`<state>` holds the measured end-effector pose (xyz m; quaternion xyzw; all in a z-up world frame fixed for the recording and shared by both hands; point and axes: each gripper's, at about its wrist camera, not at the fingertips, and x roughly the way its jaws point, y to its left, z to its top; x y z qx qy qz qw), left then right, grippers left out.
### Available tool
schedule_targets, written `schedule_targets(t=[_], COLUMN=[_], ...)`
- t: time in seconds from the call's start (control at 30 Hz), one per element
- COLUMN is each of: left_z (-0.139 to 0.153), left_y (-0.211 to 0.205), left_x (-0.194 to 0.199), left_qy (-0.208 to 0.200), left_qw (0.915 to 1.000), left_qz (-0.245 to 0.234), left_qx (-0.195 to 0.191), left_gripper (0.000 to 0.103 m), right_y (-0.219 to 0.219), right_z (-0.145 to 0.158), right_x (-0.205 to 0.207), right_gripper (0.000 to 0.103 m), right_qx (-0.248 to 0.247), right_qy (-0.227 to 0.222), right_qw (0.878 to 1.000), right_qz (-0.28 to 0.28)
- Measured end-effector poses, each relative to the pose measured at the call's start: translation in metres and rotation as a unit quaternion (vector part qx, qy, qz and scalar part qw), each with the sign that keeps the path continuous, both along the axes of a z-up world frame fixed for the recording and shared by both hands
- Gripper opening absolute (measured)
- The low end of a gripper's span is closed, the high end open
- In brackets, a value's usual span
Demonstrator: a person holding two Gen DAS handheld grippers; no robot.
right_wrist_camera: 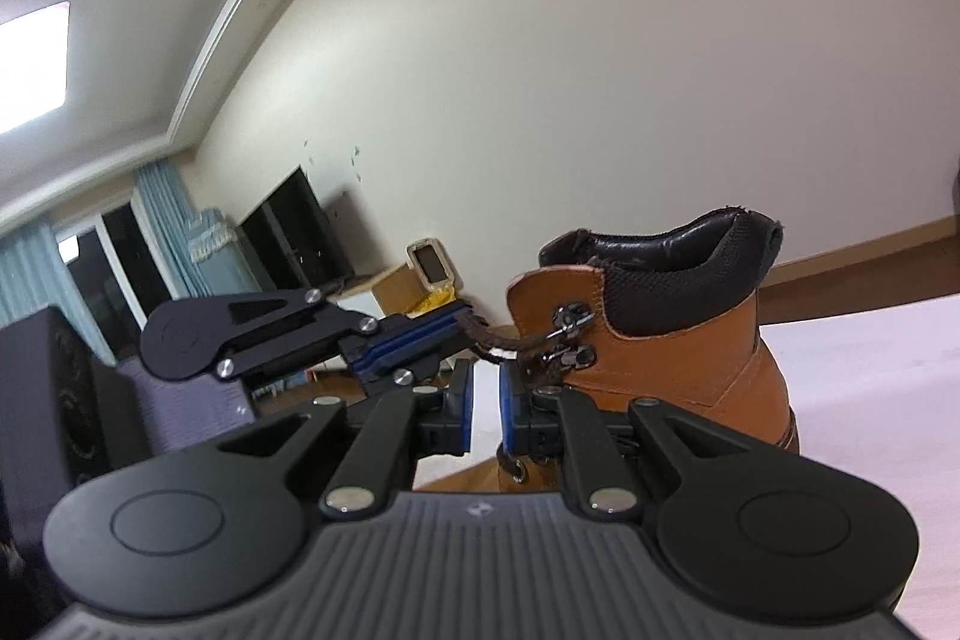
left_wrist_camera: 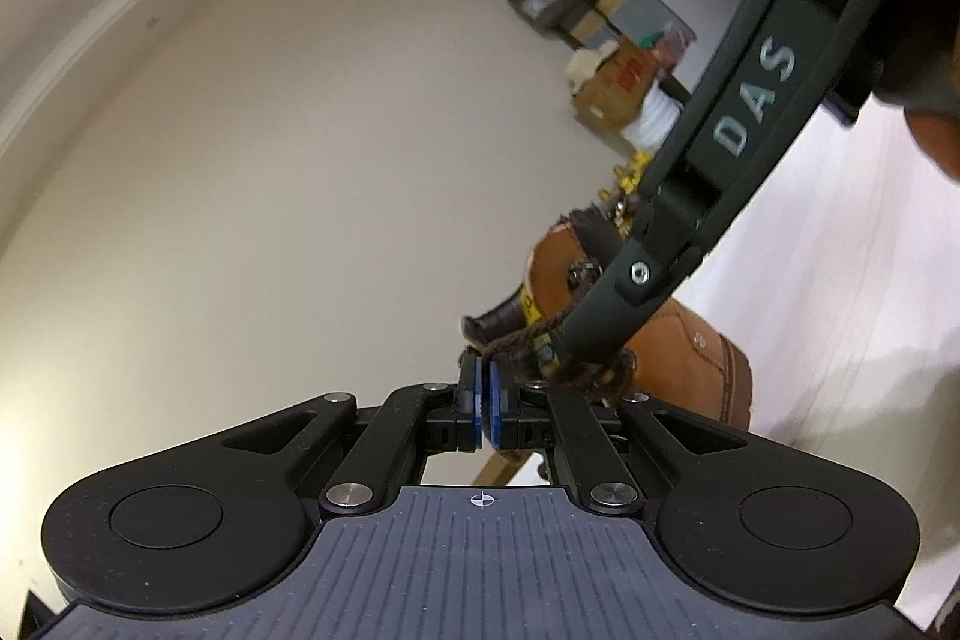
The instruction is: Lace up shoes with both hands
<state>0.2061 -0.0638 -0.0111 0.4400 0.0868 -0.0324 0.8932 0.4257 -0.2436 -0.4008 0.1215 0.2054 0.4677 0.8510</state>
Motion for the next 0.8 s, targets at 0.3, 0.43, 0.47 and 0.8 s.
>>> schedule_targets(t=[0.3, 0.43, 0.47, 0.8], left_z=[-0.004, -0.001, -0.001, 0.000], left_y=[-0.004, -0.004, -0.004, -0.005], left_x=[0.003, 0.004, 0.004, 0.001], left_qy=[-0.003, -0.006, -0.005, -0.003], left_qw=[1.0000, 1.0000, 1.0000, 1.0000], left_qz=[-0.007, 0.001, 0.001, -0.004], left_qx=[0.003, -0.001, -0.002, 0.001], left_gripper=[0.003, 0.003, 0.003, 0.004], right_y=[0.003, 0.036, 0.044, 0.074], right_z=[0.016, 0.003, -0.003, -0.048], right_x=[-0.032, -0.054, -0.058, -0.067], right_gripper=[0.012, 0.012, 0.012, 0.012], right_qx=[-0.140, -0.312, -0.346, -0.459], right_qy=[-0.179, -0.353, -0.385, -0.539], right_qw=[0.971, 0.879, 0.853, 0.702], right_qz=[-0.071, -0.073, -0.070, -0.070])
